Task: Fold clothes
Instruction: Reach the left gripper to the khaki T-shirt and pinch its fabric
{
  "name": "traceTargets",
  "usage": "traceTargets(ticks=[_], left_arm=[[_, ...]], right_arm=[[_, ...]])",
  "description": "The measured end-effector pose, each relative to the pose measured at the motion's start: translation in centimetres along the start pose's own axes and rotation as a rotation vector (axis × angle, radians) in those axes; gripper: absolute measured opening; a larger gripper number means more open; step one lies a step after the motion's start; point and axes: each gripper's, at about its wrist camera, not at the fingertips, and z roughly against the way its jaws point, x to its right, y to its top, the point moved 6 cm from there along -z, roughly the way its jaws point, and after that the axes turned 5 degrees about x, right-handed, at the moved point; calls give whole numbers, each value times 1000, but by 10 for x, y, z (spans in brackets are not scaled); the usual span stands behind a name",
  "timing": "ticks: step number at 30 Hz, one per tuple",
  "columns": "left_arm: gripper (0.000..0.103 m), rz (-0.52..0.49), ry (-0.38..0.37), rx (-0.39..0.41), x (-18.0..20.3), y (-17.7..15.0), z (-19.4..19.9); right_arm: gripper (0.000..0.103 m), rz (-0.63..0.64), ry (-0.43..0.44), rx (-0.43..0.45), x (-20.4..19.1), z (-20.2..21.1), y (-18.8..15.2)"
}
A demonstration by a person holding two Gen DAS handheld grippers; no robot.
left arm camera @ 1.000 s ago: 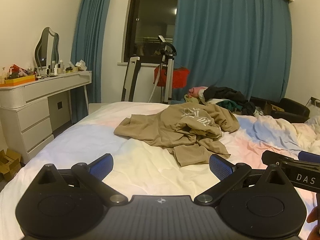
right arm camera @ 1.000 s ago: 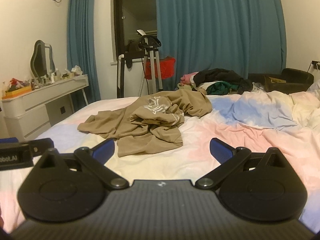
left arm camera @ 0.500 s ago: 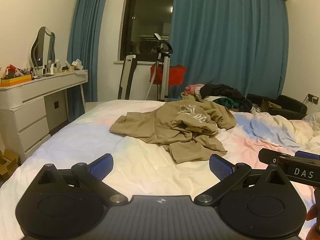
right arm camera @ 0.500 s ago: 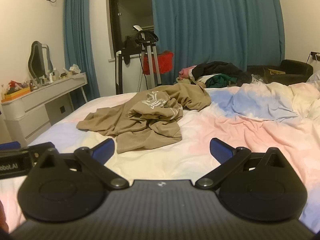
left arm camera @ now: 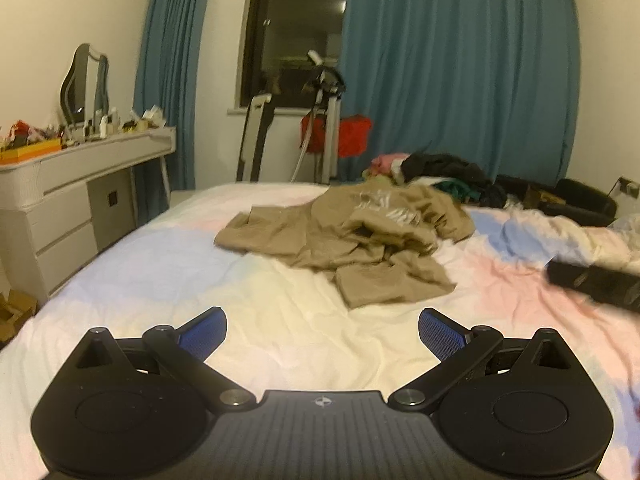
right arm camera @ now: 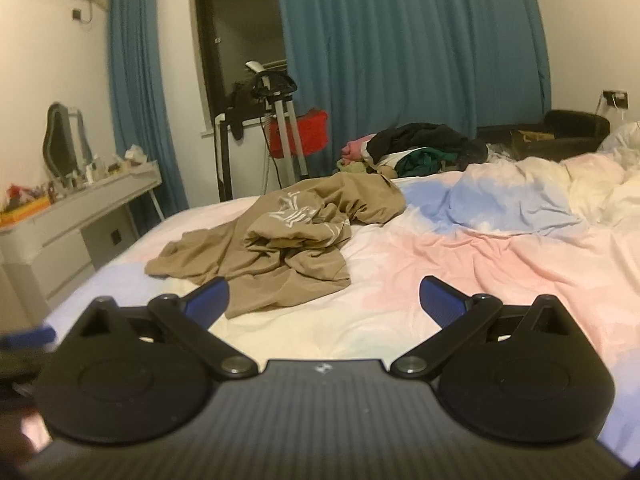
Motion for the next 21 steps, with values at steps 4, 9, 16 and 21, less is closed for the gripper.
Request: traceTargets(ticks=[4, 9, 16, 21], left_arm=[[103, -65, -2, -45, 12, -4, -43], [103, -132, 1, -82, 27, 3, -129], [100, -128, -28, -109, 48, 20, -259], [91, -175, -11, -146, 48, 16, -321]], right_arm=[[103, -82, 38, 0, 3, 5, 8], [103, -51, 51, 7, 3, -7, 5], [103, -55, 61, -44, 12, -61, -20], [103, -89, 86, -66, 11, -97, -36]])
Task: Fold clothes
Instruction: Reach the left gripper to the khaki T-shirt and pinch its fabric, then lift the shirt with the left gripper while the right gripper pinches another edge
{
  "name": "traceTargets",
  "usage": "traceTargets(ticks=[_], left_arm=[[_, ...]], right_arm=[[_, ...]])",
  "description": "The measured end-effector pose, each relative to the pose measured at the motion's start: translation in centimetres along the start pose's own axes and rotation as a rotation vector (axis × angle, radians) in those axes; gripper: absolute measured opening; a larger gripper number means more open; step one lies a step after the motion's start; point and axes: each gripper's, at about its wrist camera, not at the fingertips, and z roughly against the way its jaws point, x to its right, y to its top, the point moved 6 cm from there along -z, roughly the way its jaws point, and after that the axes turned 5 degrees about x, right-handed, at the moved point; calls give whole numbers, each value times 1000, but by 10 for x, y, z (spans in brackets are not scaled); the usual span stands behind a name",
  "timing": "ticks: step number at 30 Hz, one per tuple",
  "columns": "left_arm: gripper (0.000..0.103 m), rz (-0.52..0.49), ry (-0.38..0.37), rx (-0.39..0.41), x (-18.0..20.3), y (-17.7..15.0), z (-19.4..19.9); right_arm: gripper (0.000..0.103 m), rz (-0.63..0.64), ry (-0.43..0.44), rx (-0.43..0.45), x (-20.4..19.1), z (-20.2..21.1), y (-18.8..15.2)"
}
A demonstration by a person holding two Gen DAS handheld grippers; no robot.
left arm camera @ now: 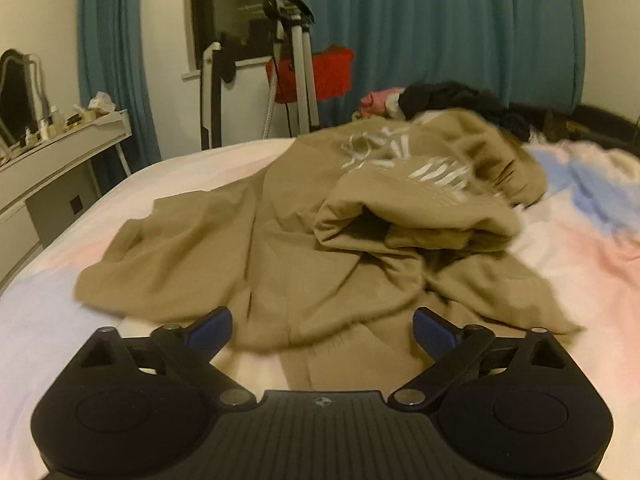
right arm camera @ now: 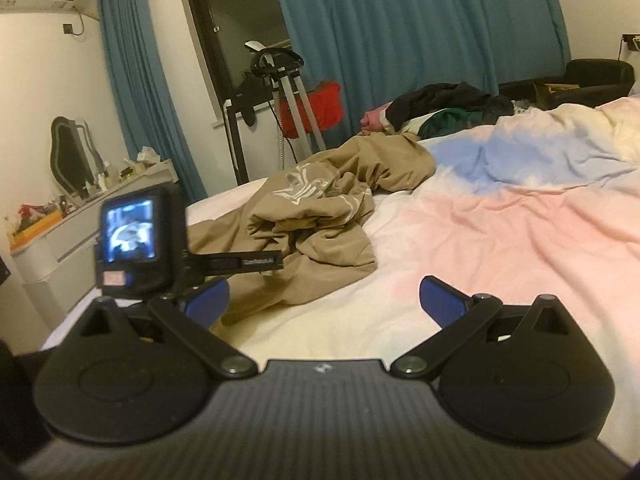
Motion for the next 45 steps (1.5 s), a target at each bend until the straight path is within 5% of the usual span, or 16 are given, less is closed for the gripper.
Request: traceTargets(ticks=[3, 6, 8, 14, 21, 29, 37, 39, 42, 45], left_arm=[[68, 54, -34, 12, -11, 1, -20], [21, 136, -37, 49, -24, 11, -22], [9, 167, -29, 93, -32, 22, -12], [7, 169, -49, 248, -44, 47, 73], [6, 189, -126, 402, -36, 36, 213], [6, 302, -216, 526, -39, -2, 333], [6, 437, -159, 552, -101, -26, 352], [6, 482, -125, 539, -119, -34, 342], [6, 523, -70, 528, -144, -42, 327], [6, 549, -22, 543, -166, -43, 309]], right_arm=[[103, -6, 8, -12, 1, -14, -8], [103, -20, 2, -45, 4, -23, -16], [103, -29, -2, -60, 7, -27, -19], [103, 12, -15, -19, 3, -11, -11], [103, 60, -28, -6, -4, 16, -5], [103, 22, 24, -143, -16, 54, -29], [97, 95, 56, -118, -39, 44, -30], [95, 149, 67, -113, -46, 24, -33], [74, 235, 87, -171, -58, -18, -46], [72, 283, 78, -199, -63, -61, -57]])
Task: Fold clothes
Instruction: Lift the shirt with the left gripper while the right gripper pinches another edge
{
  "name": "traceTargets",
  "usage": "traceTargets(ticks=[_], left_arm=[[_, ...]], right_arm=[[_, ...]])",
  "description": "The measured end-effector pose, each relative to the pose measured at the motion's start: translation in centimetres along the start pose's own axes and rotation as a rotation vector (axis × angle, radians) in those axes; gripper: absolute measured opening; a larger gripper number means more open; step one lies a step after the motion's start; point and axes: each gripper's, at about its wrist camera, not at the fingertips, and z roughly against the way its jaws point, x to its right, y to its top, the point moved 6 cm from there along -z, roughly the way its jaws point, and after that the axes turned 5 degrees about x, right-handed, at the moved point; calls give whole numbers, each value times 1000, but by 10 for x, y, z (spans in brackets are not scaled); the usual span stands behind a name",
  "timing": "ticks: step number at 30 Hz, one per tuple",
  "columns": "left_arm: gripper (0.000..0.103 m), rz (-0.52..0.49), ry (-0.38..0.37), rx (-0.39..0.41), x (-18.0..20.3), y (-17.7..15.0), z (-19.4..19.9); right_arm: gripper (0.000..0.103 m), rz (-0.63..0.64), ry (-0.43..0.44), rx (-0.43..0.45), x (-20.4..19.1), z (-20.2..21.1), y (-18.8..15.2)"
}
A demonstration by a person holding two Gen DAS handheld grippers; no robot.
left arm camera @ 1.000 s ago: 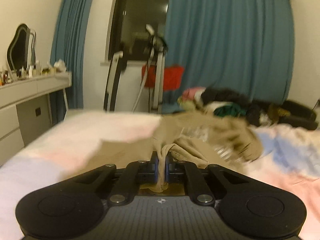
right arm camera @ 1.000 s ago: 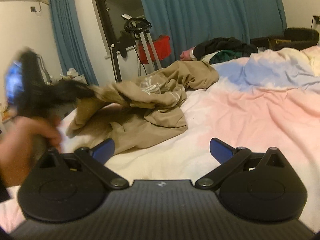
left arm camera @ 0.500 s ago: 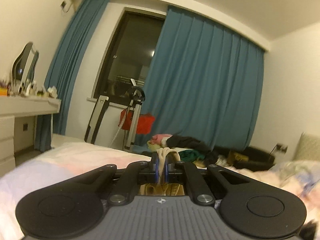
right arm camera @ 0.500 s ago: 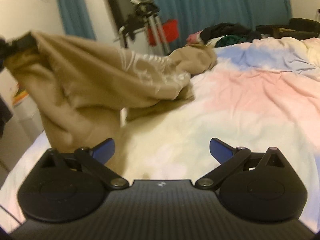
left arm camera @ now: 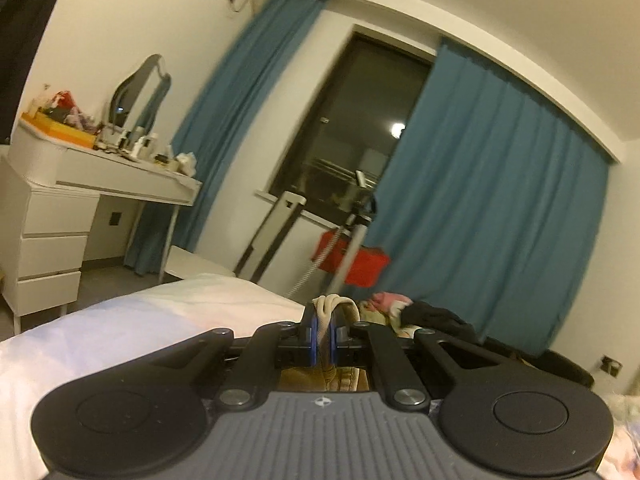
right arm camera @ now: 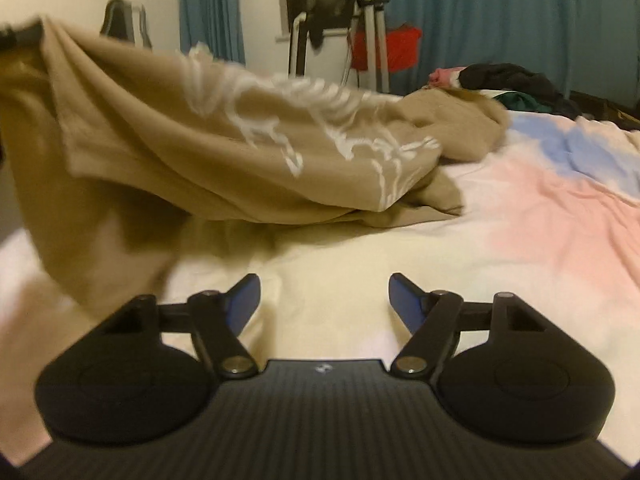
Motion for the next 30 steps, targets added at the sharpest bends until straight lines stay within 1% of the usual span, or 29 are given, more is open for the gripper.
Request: traceTargets(ticks=[1, 2, 4, 6, 7, 8, 9, 11, 12, 13, 14, 15, 16, 17, 18, 20, 22, 25, 28, 30], left_arm=[[6, -4, 22, 8, -7, -1, -6], [6, -2, 43, 5, -14, -3, -15], [6, 20, 72, -29, -29, -11, -28], [6, 36, 97, -52, -44, -17, -35], [6, 44, 110, -62, -51, -19, -39], [6, 64, 114, -75, -58, -21, -41], [6, 86, 114, -84, -64, -22, -49], [6, 99, 119, -87, -71, -24, -56], [6, 103, 123, -88, -75, -25, -58], [6, 104, 126, -91, -78, -26, -63], [6, 105, 130, -95, -81, -27, -69], [6, 102, 133, -96, -82, -28, -72], [6, 99, 135, -96, -81, -27, -74], [6, 98, 132, -95, -80, -27, -73], [6, 97, 128, -93, -78, -26, -73], [6, 90, 123, -79, -74, -22, -69], [6, 91, 121, -55, -71, -17, -64], [6, 102, 116, -15, -62, -8, -52], [6, 106, 78, 10, -47, 2, -39], [6, 97, 39, 16, -33, 7, -27]], right_arm=[[73, -21, -11, 6, 4, -12, 2], [73, -82, -14, 19, 13, -22, 5], [73, -278, -9, 52, 39, -39, 12], [73, -437, -50, 73, 67, -56, 17], [75, -459, -88, 68, 76, -63, 18], [77, -454, -120, 57, 82, -70, 19], [78, -429, -149, 50, 84, -76, 22], [83, -355, -197, 43, 79, -89, 28], [84, -323, -197, 37, 75, -96, 30], [75, -303, -185, 35, 71, -104, 34], [65, -318, -144, 44, 70, -110, 38], [35, -355, -107, 49, 72, -112, 41], [19, -392, -71, 55, 75, -114, 45], [16, -417, -44, 64, 77, -113, 48], [12, -411, -42, 79, 78, -104, 53], [10, -392, -40, 112, 80, -83, 64], [8, -337, -40, 151, 81, -49, 76], [7, -252, -34, 222, 86, 8, 95], [7, -144, -54, 298, 84, 71, 110], [7, -95, -88, 332, 86, 106, 118]])
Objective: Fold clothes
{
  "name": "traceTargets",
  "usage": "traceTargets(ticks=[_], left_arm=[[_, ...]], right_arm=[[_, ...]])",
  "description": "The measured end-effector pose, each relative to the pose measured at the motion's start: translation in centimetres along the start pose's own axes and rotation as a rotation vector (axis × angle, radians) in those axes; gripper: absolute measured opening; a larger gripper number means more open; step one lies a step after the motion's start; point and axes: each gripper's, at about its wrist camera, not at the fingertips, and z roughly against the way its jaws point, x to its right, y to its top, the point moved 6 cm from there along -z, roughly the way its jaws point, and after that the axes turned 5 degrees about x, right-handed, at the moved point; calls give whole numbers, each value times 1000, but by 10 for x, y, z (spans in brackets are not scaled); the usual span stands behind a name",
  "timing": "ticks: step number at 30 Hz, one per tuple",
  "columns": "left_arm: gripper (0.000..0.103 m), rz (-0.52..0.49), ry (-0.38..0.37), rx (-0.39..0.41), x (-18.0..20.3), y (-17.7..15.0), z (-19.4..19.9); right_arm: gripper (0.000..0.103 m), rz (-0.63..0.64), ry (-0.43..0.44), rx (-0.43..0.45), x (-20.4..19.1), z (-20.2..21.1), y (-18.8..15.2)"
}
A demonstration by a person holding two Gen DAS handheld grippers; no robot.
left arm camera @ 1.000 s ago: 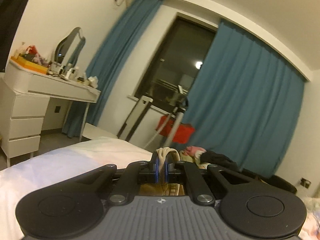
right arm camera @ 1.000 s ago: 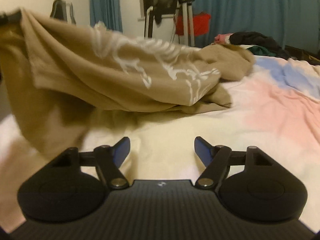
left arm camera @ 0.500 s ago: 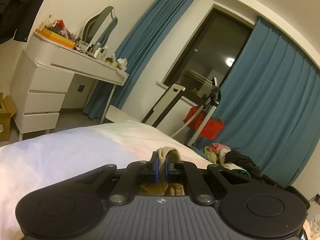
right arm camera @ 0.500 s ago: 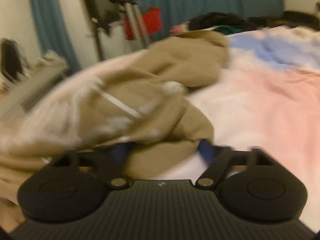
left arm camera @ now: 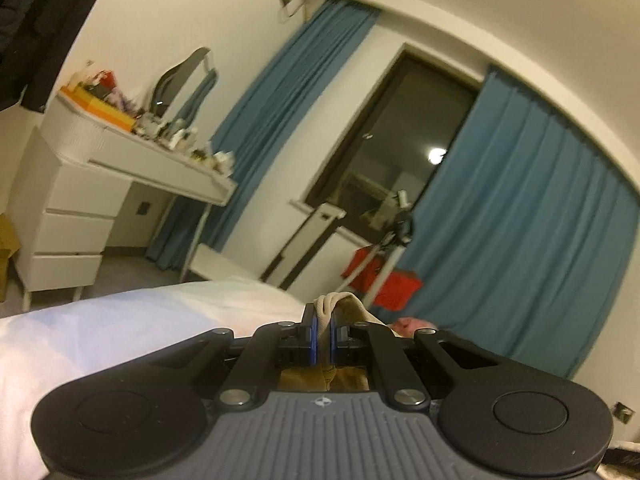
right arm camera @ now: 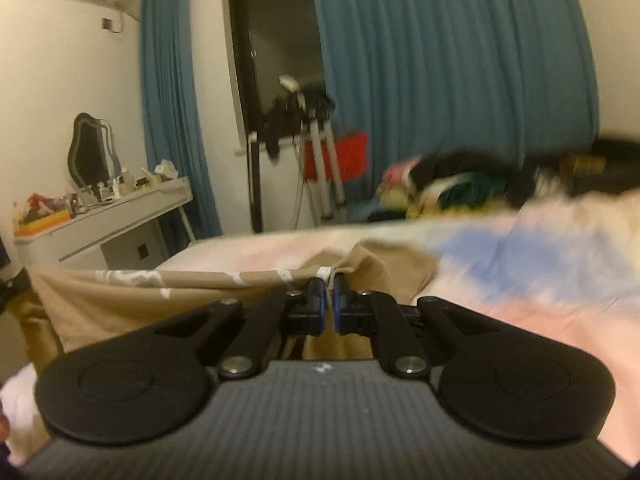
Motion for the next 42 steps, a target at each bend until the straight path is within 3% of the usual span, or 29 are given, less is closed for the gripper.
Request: traceTargets(ticks=[4, 8, 12, 15, 17, 19, 20, 25, 29, 32, 36, 38, 42], left_arm=[[6, -59, -84, -30, 29, -1, 19], [6, -201, -117, -194, 54, -34, 15], [6, -328, -77, -395, 69, -88, -10], [7, -413, -43, -441, 77, -117, -30], [9, -441, -26, -457, 79, -128, -41], [16, -445, -4, -484, 75, -136, -51], [23, -435, 10, -500, 69, -137, -52], [56, -400, 29, -515, 57, -114, -31], [81, -415, 22, -496, 60, -87, 4], [83, -521, -28, -500, 79, -88, 30], [90, -669, -105, -536, 106, -120, 39], [90, -762, -105, -551, 112, -140, 37], [90, -892, -34, -583, 108, -173, 20]], right_arm=[[8, 34, -75, 1, 16, 36, 17], [9, 93, -177, -164, 48, 14, -16], [10, 3, -232, -398, 86, -21, -74], [12, -49, -223, -404, 99, -25, -79], [27, -63, -231, -407, 103, -20, -78], [68, -82, -243, -410, 105, -12, -80], [73, -97, -247, -410, 106, -5, -81], [74, -162, -220, -369, 100, 32, -69], [74, -107, -151, -341, 74, 56, -60], [74, -8, -53, -367, 39, 59, -63], [74, 64, -11, -400, 8, 52, -74], [74, 57, -15, -424, 3, 47, -81], [74, 43, -36, -468, 3, 38, -94]])
